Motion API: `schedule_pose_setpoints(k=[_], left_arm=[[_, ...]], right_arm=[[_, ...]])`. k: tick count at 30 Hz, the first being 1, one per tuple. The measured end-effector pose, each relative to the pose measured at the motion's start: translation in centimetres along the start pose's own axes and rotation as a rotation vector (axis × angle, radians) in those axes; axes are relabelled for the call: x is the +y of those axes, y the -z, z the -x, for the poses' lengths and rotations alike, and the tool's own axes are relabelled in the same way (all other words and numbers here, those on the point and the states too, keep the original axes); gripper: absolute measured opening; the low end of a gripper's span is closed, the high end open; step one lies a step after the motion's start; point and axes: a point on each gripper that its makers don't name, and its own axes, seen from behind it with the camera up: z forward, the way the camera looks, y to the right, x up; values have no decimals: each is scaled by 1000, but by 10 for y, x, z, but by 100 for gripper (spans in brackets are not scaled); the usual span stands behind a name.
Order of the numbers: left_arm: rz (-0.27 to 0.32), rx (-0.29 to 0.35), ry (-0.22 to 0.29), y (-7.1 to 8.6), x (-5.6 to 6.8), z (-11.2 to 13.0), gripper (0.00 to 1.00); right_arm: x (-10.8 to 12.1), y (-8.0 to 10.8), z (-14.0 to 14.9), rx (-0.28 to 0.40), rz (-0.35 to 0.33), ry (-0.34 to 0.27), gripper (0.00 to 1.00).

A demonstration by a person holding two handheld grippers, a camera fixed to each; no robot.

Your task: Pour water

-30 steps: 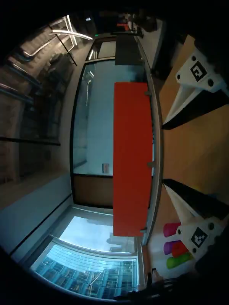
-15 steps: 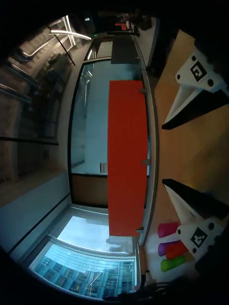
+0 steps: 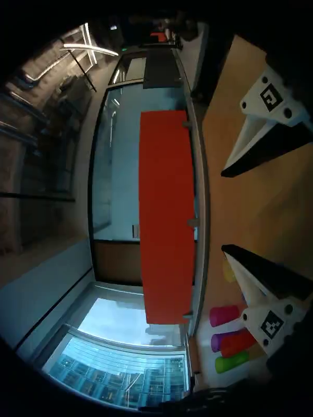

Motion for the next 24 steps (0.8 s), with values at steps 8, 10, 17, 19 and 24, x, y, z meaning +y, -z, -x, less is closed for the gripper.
schedule_pose_setpoints(k=[8,10,17,19,24], left_arm=[[0,0,0,0,0,0,100],[0,0,0,0,1,0,100],[0,0,0,0,0,1,100],[0,0,0,0,0,1,100],[0,0,0,0,0,1,100]], right_arm=[[8,-2,8,-9,16,3,100],[10,-3,9,-12,20,4,100],[12,-4,13,-26,25,6,100],[12,-5,14,-30,26,10,100],[11,-7,16,-39,28,15,100]])
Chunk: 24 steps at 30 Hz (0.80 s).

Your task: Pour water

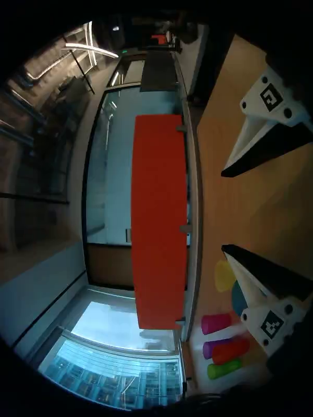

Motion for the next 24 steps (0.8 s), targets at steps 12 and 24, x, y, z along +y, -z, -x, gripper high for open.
schedule_pose_setpoints(k=[12,24], left_arm=[[0,0,0,-1,0,0,99],[0,0,0,-1,0,0,100]], right_arm=[[0,4,3,-11,1,2,100],[0,3,4,-13,0,0,100]])
